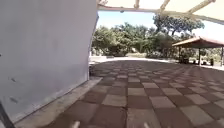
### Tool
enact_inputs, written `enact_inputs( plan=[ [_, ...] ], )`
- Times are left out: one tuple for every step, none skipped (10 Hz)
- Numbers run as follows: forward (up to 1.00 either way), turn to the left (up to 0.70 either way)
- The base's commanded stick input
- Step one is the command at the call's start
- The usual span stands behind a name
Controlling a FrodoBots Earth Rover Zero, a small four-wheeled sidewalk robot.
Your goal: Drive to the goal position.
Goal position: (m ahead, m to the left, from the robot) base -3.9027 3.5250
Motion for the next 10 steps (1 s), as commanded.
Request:
enact_inputs(
  plan=[
    [0.7,0.0],
    [0.7,-0.12],
    [0.7,-0.35],
    [0.7,-0.35],
    [0.7,-0.35],
    [0.7,-0.35],
    [0.7,-0.35],
    [0.7,-0.35],
    [0.7,-0.35],
    [0.7,-0.35]
  ],
)
